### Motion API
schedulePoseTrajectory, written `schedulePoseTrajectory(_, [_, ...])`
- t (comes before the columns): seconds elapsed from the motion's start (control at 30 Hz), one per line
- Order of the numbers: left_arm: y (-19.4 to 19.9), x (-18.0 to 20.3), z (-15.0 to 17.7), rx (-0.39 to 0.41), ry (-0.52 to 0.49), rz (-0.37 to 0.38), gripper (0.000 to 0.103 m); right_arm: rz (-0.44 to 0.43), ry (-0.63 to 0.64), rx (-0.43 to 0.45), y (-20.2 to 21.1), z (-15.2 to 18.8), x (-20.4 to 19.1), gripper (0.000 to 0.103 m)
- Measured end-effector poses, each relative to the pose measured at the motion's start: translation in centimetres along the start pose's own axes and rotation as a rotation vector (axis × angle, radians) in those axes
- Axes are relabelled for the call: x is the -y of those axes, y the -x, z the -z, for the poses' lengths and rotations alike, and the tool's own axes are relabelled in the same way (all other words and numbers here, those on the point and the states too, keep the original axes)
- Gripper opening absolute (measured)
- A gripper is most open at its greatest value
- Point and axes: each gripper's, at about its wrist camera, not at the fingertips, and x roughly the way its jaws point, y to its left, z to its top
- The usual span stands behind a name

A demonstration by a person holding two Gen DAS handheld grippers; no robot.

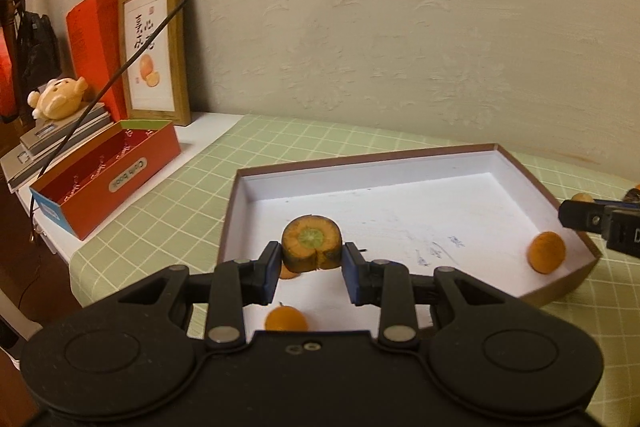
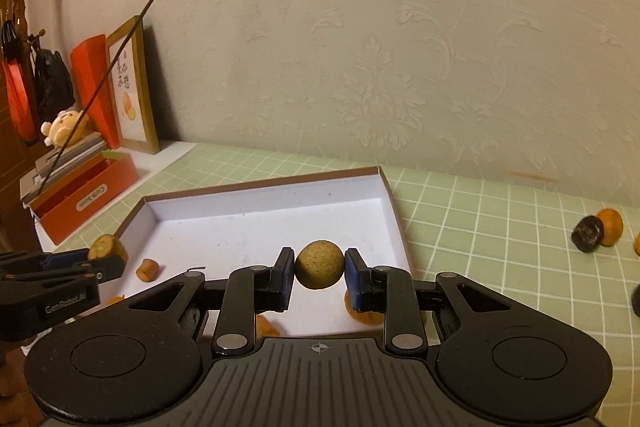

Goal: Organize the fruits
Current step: 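Carry the carrot slice and kumquat over the white box with both tools, then open both tools to drop the carrot slice and kumquat into the box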

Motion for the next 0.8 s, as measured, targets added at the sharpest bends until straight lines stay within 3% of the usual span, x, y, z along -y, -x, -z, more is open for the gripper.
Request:
schedulePoseTrajectory(0.73, [-3.2, -0.1, -0.1, -0.067, 0.02, -0.001, 0.024, 0.004, -0.002, -0.053, -5.0, -1.1, 0.3, 0.028])
schedulePoseTrajectory(0.8, [-3.3, 0.1, -0.1, -0.07, 0.012, -0.01, 0.03, 0.025, 0.009, -0.045, -5.1, -1.1, 0.2, 0.029])
